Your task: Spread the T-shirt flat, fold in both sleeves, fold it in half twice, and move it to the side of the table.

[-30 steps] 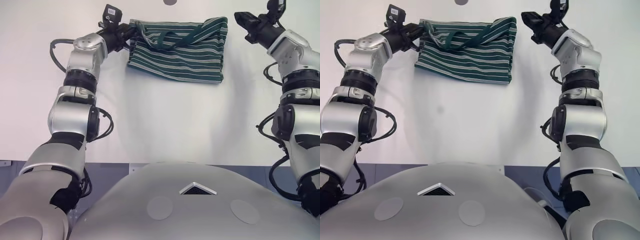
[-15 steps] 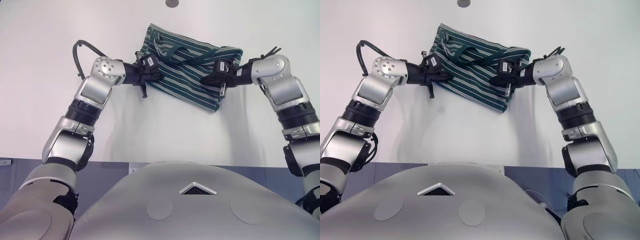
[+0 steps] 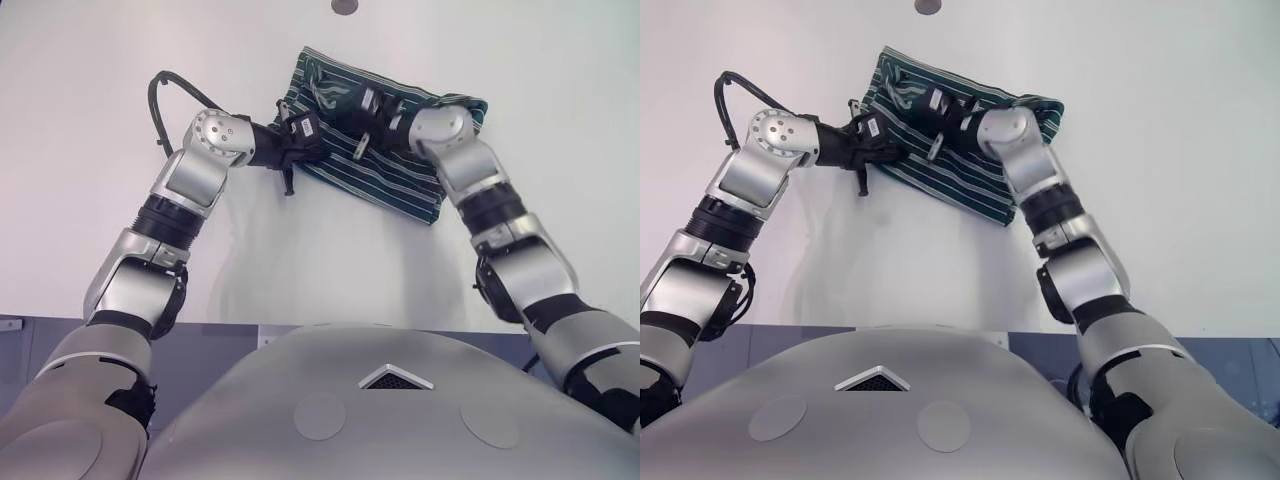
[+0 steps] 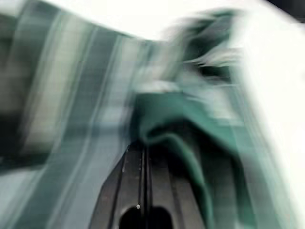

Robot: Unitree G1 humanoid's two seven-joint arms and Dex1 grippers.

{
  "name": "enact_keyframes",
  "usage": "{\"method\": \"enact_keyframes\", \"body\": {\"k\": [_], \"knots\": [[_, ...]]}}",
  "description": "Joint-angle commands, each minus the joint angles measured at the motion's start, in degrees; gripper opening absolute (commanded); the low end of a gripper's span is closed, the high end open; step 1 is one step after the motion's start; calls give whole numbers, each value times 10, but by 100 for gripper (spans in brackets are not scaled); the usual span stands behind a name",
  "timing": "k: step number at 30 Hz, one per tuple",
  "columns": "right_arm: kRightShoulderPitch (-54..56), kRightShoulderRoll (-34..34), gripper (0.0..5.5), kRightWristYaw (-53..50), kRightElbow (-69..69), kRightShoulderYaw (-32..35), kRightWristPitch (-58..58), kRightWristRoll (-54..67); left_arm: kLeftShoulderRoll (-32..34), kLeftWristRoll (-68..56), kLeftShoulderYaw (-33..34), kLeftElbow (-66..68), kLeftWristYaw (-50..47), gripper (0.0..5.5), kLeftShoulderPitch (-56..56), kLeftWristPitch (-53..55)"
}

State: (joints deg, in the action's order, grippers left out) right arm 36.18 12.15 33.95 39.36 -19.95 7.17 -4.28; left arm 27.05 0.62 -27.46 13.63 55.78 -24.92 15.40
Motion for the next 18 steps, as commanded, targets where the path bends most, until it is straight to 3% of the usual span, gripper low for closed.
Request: {"method": "enact_keyframes", "body": {"k": [1, 3, 6, 11, 15, 18], "knots": [[90, 14, 0, -80, 95, 75, -75, 7, -1, 24, -23, 27, 5, 5, 36, 6], [108, 35, 0, -80, 127, 77, -108, -12, -2, 26, -23, 33, 2, 5, 38, 1], [75, 80, 0, 13, 130, 50, -146, -32, -1, 28, -16, 40, -3, 5, 31, -7], [-19, 194, 0, 136, 119, -55, -199, -145, 34, 81, -34, 111, 3, 5, -14, -76], [-171, 282, 0, 339, -197, -64, -61, -29, -2, 152, -43, 277, -100, 5, -133, -183], [-203, 256, 0, 291, -330, -23, 35, 25, -39, 136, -1, 340, -173, 5, -177, -257]]}}
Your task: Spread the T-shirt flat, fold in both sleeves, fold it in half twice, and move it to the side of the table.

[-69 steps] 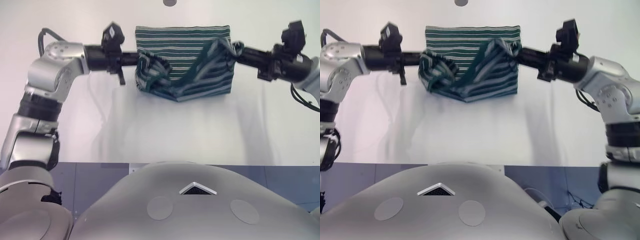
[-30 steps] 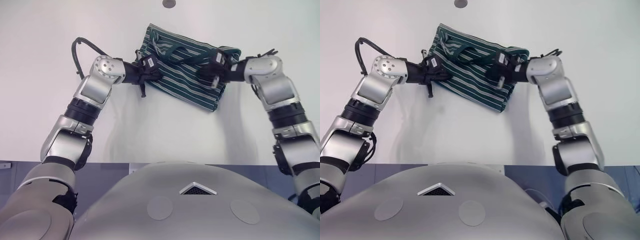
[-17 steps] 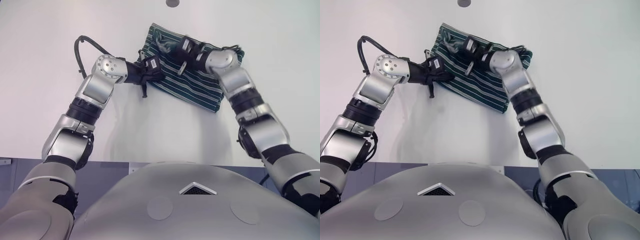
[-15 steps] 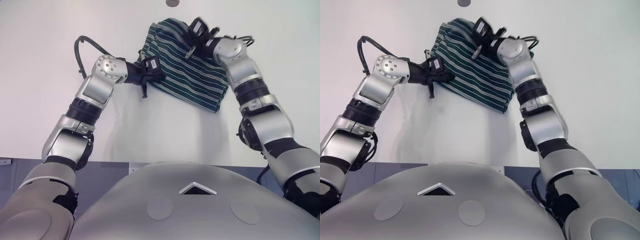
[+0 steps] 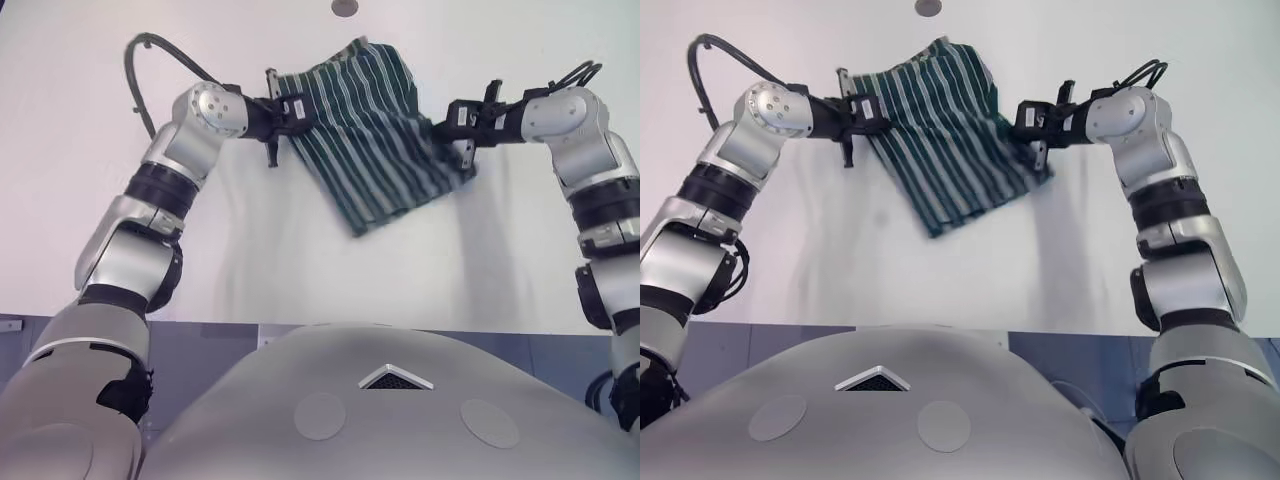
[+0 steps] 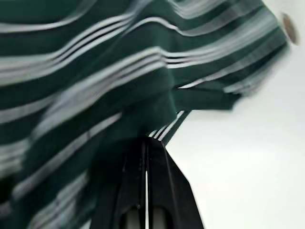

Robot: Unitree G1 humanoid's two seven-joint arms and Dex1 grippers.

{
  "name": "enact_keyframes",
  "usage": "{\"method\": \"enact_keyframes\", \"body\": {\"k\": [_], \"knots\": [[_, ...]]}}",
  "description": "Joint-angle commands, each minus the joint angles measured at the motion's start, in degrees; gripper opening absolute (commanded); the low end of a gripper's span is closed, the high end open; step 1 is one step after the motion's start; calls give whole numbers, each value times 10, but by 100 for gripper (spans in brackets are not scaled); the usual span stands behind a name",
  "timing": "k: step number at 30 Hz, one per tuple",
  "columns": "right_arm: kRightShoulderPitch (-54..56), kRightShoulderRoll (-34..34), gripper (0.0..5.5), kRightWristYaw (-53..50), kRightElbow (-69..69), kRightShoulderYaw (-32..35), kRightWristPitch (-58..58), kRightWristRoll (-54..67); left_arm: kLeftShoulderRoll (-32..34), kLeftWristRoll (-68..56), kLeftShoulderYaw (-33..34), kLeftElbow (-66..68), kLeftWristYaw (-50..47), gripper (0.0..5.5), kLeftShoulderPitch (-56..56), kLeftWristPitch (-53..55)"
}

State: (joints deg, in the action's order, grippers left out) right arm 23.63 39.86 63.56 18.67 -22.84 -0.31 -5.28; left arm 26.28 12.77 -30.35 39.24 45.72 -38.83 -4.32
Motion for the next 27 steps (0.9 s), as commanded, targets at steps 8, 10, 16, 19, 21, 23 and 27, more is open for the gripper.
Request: {"method": "enact_keyframes", "body": {"k": [8, 10, 16, 19, 21, 23, 27], "knots": [[-229, 51, 100, -103, -335, 132, -2, 20, 181, -31, 147, -173, -13, 95, 194, -305], [-316, 98, 143, -100, -359, 124, -89, -19, 260, -10, 156, -223, -2, 137, 290, -382], [-348, 106, 177, -169, -305, 95, -264, -130, 285, 59, 133, -280, -22, 165, 403, -462], [-330, 89, 177, -194, -285, 68, -304, -167, 248, 92, 116, -282, -41, 165, 394, -446], [-323, 83, 177, -199, -274, 54, -317, -179, 229, 110, 107, -273, -54, 165, 380, -443], [-317, 83, 177, -199, -263, 39, -327, -191, 215, 123, 94, -266, -61, 165, 369, -446], [-302, 79, 122, -198, -243, 20, -325, -193, 205, 115, 66, -265, -46, 134, 361, -439]]}}
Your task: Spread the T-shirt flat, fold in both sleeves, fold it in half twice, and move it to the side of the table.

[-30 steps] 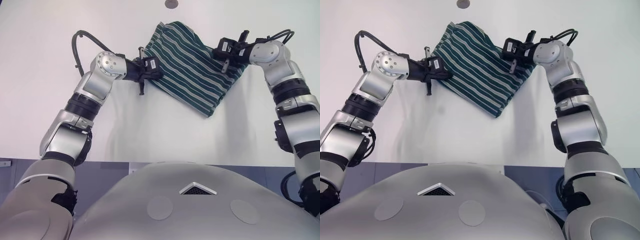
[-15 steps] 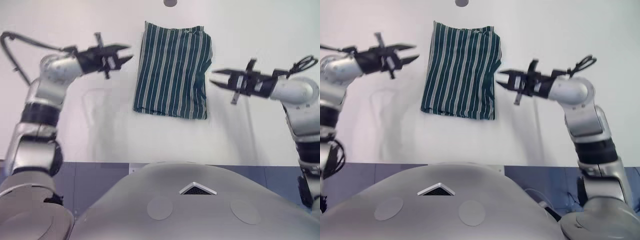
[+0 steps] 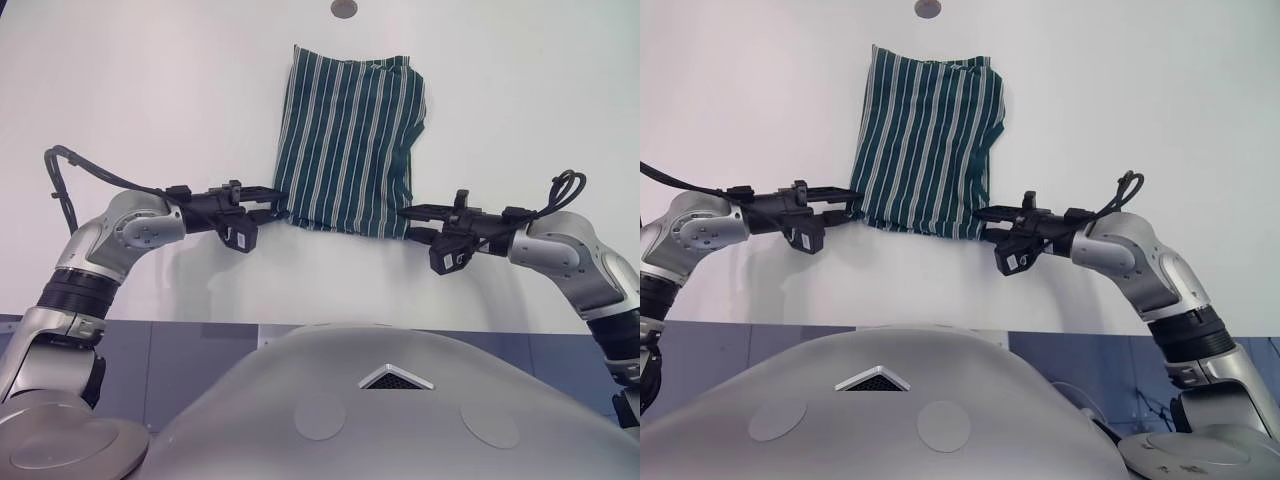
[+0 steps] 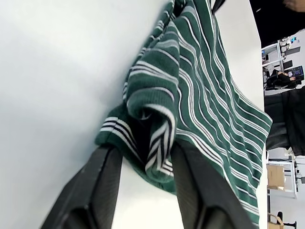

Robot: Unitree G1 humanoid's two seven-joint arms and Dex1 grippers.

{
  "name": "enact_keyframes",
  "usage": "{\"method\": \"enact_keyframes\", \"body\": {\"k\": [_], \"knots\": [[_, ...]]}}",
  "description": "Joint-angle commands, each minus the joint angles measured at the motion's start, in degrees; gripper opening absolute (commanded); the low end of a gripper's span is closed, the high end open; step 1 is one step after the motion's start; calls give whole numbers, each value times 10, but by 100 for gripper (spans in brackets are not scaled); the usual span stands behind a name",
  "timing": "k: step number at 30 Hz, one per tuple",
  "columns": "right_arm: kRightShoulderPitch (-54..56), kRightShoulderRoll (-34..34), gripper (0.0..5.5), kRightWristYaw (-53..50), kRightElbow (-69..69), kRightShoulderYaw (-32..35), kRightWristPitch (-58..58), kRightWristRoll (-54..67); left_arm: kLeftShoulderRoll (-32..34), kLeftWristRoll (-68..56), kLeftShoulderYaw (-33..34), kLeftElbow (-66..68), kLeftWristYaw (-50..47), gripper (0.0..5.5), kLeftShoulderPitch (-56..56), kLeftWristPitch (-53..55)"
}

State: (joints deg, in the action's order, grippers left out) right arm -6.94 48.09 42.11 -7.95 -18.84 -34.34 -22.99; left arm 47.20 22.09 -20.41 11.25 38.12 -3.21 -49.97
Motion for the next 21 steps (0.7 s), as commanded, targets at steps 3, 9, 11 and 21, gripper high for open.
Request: {"method": "enact_keyframes", "body": {"k": [3, 9, 11, 21], "knots": [[7, -14, 60, 32, 15, -16, 63, 32, -2, 3, -46, 11, 51, 77, -2, 40], [-48, 74, 0, 221, -215, 13, 466, 410, 80, -287, -34, -198, 230, 14, 45, 319], [-10, 77, 0, 230, -231, 62, 576, 542, 79, -371, -5, -253, 241, 14, 22, 422], [254, -72, 0, 146, 160, 150, 790, 654, -205, -309, 17, 129, 128, 12, -321, 503]]}}
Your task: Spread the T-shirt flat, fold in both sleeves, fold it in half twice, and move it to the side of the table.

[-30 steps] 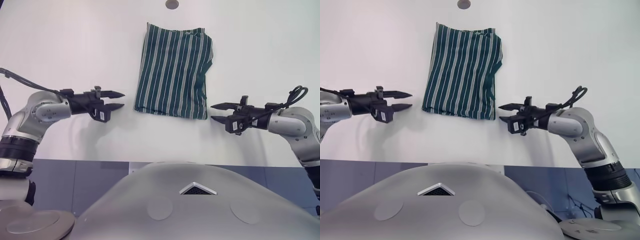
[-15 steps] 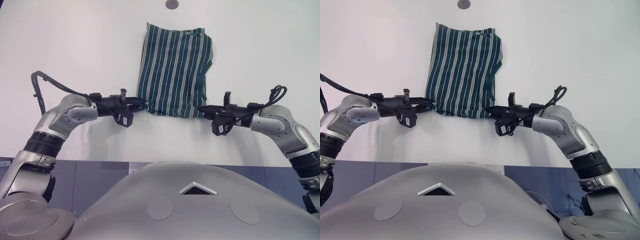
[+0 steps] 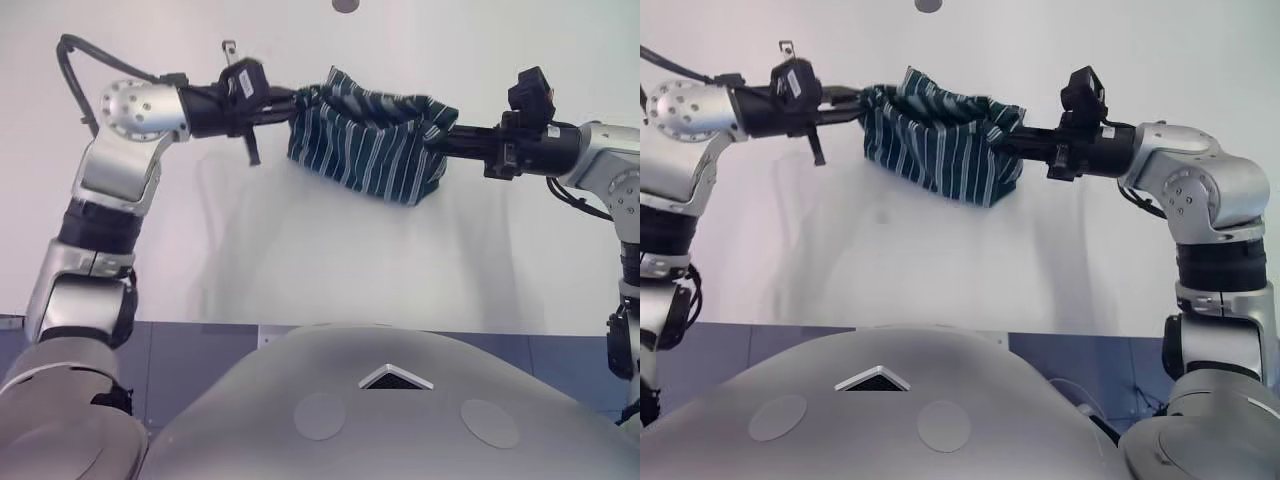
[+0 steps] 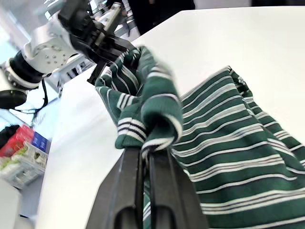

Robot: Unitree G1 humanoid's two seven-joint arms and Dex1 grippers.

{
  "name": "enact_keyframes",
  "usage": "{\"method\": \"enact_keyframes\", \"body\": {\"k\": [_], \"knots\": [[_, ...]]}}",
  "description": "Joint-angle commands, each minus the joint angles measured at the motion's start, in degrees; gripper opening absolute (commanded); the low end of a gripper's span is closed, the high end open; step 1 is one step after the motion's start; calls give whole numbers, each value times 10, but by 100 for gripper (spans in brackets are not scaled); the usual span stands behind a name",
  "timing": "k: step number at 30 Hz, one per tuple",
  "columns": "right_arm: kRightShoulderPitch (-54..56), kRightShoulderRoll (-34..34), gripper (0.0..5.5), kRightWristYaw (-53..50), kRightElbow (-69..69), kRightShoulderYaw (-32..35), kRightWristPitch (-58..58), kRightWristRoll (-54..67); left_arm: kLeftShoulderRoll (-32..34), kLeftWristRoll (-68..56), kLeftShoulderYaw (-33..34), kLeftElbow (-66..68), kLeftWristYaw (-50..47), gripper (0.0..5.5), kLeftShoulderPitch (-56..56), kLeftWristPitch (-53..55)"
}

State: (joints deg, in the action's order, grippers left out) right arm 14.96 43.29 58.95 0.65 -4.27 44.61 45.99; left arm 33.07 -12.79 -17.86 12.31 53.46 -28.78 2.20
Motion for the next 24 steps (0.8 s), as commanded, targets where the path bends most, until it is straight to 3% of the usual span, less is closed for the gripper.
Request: {"method": "enact_keyframes", "body": {"k": [1, 5, 6, 9, 13, 16, 20, 24], "knots": [[43, -32, 0, -28, 95, 4, -2, -49, -87, 56, -11, 163, -38, 12, -83, -34], [47, -47, 0, -28, 138, 2, -7, -88, -170, 93, 3, 313, -93, 12, -150, -78], [46, -49, 0, -32, 149, 0, -10, -101, -187, 102, 5, 349, -109, 49, -166, -90], [44, -59, 72, -51, 172, 11, -19, -128, -220, 137, 12, 445, -181, 62, -204, -122], [52, -81, 91, -141, 212, 84, -78, -156, -206, 169, 46, 494, -311, 62, -217, -183], [40, -104, 91, -172, 142, 103, -111, -162, -181, 136, 99, 489, -302, 62, -196, -192], [86, -156, 94, -151, 75, 32, -117, -184, -204, 131, 122, 518, -288, 122, -213, -175], [171, -245, 94, -145, 156, -27, -170, -227, -214, 167, 116, 561, -344, 122, -243, -184]]}}
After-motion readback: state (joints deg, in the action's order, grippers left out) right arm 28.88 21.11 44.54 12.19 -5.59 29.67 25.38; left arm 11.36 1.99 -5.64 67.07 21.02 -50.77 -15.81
